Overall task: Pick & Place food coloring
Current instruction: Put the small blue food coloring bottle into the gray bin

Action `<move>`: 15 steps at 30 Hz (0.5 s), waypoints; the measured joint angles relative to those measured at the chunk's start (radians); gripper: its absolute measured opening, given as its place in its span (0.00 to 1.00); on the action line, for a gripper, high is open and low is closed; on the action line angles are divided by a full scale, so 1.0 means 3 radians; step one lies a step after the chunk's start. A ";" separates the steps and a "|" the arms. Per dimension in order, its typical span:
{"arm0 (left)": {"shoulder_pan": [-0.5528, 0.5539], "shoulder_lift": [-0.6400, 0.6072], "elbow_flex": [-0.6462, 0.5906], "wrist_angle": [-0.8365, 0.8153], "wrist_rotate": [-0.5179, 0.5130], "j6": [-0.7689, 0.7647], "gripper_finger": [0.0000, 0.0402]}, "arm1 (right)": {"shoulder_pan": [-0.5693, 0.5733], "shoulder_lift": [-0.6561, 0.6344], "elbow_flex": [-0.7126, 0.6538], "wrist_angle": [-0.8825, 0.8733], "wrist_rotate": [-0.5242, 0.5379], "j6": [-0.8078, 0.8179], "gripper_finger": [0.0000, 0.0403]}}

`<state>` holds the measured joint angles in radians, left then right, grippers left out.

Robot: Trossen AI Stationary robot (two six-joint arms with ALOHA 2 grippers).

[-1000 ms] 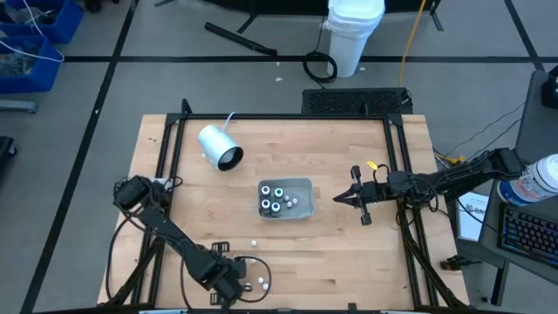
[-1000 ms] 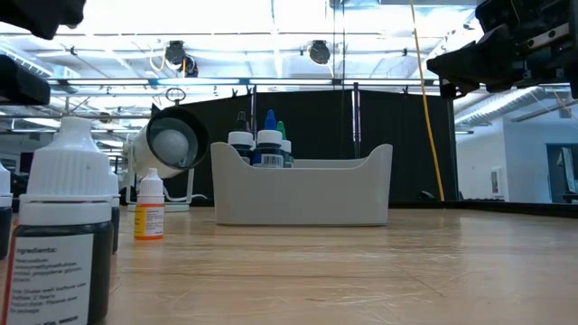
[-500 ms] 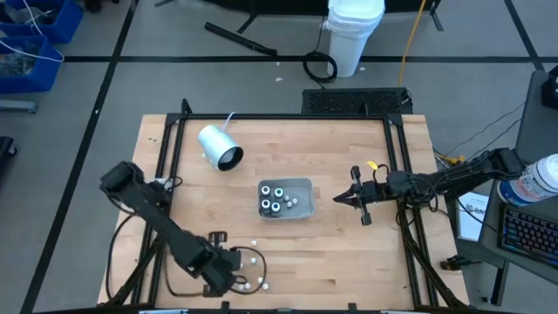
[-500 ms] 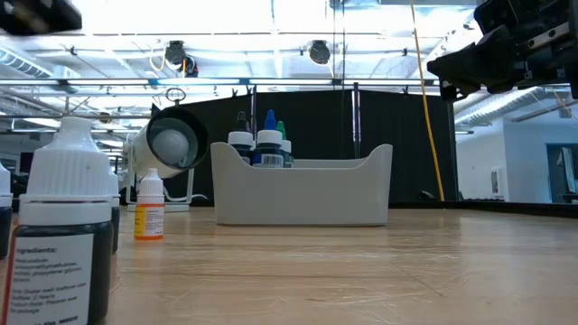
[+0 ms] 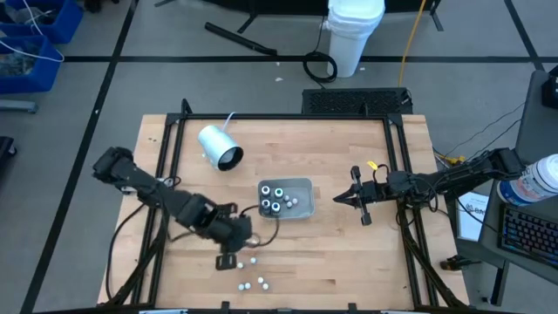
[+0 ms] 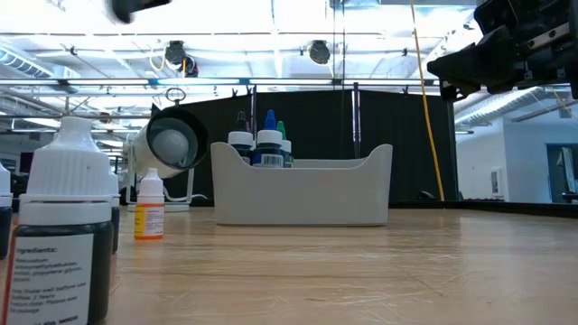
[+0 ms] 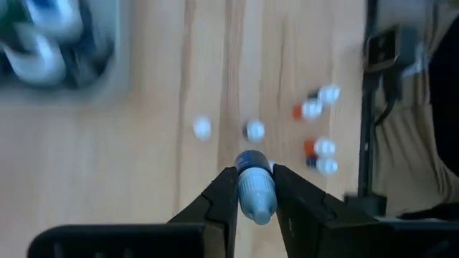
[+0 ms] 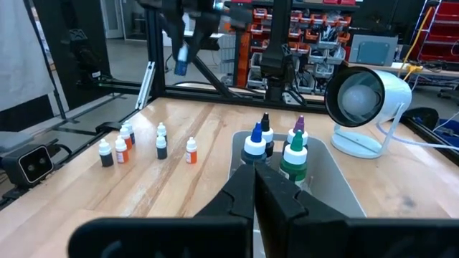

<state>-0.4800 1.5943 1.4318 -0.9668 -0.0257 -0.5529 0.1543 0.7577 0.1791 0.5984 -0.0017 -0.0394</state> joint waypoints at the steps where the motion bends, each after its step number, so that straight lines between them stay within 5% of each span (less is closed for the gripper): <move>1: 0.0050 0.0041 0.0101 -0.0001 0.0001 0.0148 0.20 | 0.0000 0.0000 0.0000 0.0001 0.0000 -0.0001 0.00; 9: 0.0414 0.0445 0.1024 -0.0027 -0.0016 0.1430 0.20 | 0.0000 0.0000 0.0000 -0.0018 0.0000 0.0001 0.00; 15: 0.0747 0.0920 0.1634 -0.0129 -0.0265 0.1801 0.20 | 0.0000 0.0000 0.0000 -0.0014 0.0000 0.0001 0.00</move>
<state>-0.2558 1.8703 1.9218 -1.0056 -0.1053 -0.0127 0.1543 0.7578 0.1791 0.5941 -0.0017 -0.0391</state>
